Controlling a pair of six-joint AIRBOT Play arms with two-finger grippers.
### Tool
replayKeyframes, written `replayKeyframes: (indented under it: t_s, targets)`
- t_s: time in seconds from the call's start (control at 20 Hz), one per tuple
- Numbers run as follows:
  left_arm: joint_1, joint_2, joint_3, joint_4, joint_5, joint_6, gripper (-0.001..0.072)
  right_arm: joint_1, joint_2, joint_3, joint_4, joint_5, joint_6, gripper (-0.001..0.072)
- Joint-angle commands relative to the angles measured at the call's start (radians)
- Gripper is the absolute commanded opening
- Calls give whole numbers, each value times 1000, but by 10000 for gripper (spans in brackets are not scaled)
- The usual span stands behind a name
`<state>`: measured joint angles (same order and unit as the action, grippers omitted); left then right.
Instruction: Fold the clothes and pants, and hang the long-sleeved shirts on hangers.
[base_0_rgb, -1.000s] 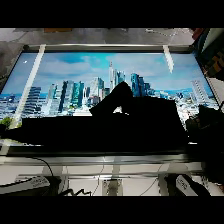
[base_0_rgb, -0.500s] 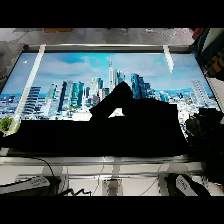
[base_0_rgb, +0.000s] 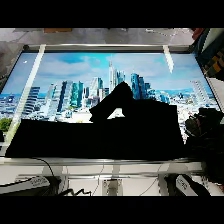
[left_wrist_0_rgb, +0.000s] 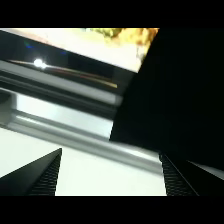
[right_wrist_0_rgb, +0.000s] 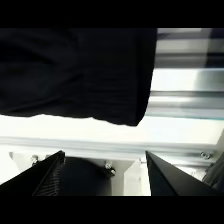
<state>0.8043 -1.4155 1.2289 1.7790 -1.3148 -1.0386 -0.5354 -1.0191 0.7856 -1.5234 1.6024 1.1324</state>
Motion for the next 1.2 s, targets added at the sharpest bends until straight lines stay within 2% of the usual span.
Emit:
replayKeyframes:
  t_s: [0.0, 0.1, 0.2, 0.3, 0.45, 0.6, 0.7, 0.8, 0.9, 1.0, 1.15]
  targets:
    - [-49, 0, 13, -84, 99, -184, 697, 1, 0, 0, 2, -73, 2, 578]
    - [-116, -1, 25, -235, 135, -134, 693, 1, 0, 0, 2, -116, 2, 577]
    - [-219, -6, 42, -431, 174, -81, 636, 1, 0, 0, 1, -156, 2, 577]
    - [-357, -31, 57, -589, 210, -56, 643, 1, 0, 0, 2, -191, 2, 577]
    - [-577, -116, 74, -680, 221, -54, 650, 1, 0, 0, 6, -238, 2, 561]
    - [-744, -223, 74, -924, 260, -44, 650, 1, 0, 0, 6, -256, 2, 561]
    - [-817, -286, 74, -1093, 309, 53, 650, 1, 0, 0, 8, -265, 2, 561]
    - [-875, -328, 74, -1098, 376, 67, 643, 1, 0, 0, 8, -266, 2, 561]
    - [-904, -356, 74, -1029, 415, 64, 643, 1, 0, 0, 9, -267, 2, 561]
    - [-909, -370, 74, -948, 418, 8, 643, 1, 0, 0, 25, -268, 2, 561]
    - [-918, -387, 74, -953, 411, -2, 643, 1, 0, 0, 56, -283, 2, 561]
